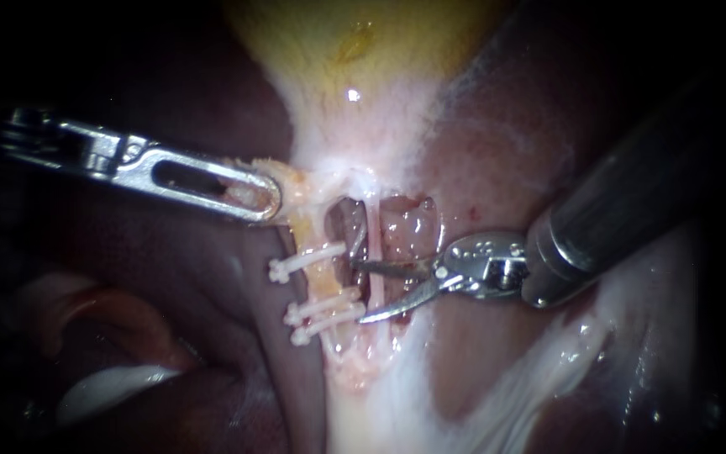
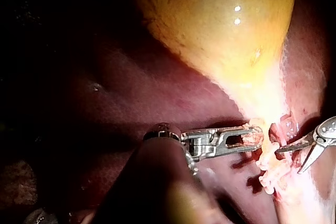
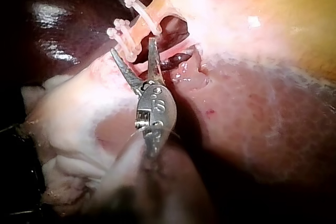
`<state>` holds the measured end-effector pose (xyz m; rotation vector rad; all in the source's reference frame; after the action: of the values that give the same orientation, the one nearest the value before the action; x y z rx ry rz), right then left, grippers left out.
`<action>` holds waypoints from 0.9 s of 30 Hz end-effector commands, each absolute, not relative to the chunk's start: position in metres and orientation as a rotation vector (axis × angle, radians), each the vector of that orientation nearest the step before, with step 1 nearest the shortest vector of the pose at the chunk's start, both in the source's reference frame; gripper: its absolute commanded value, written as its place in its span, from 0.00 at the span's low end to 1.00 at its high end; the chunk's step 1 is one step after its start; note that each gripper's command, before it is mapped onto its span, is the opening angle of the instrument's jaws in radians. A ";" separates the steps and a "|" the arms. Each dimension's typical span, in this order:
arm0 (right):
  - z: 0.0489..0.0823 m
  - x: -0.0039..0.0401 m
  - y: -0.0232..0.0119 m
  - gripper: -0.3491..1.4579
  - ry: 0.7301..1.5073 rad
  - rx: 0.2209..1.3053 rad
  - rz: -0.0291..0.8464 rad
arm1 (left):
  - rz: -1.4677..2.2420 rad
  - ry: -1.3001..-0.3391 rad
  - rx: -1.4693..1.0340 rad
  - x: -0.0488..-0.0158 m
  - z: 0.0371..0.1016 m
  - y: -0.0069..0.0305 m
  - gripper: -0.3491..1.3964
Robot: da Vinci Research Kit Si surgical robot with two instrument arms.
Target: Go to the cutting position left tube
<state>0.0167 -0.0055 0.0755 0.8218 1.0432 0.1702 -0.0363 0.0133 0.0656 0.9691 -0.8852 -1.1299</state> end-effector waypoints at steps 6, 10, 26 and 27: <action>0.0760 0.0176 -0.0051 0.94 1.052 0.823 0.170 | -1.129 -0.885 0.970 -0.0364 0.0655 0.0133 0.00; 0.0763 0.0183 -0.0053 0.94 1.058 0.831 0.163 | -1.130 -0.885 0.970 -0.0364 0.0655 0.0133 0.00; 0.0770 0.0221 -0.0062 0.91 1.066 0.833 0.164 | -1.131 -0.885 0.969 -0.0367 0.0656 0.0133 0.00; 0.0771 0.0224 -0.0062 0.91 1.066 0.832 0.165 | -1.131 -0.886 0.968 -0.0368 0.0656 0.0133 0.00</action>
<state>0.0226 -0.0062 0.0771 0.8313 1.0661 0.1653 -0.0368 0.0134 0.0656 0.9693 -0.8862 -1.1308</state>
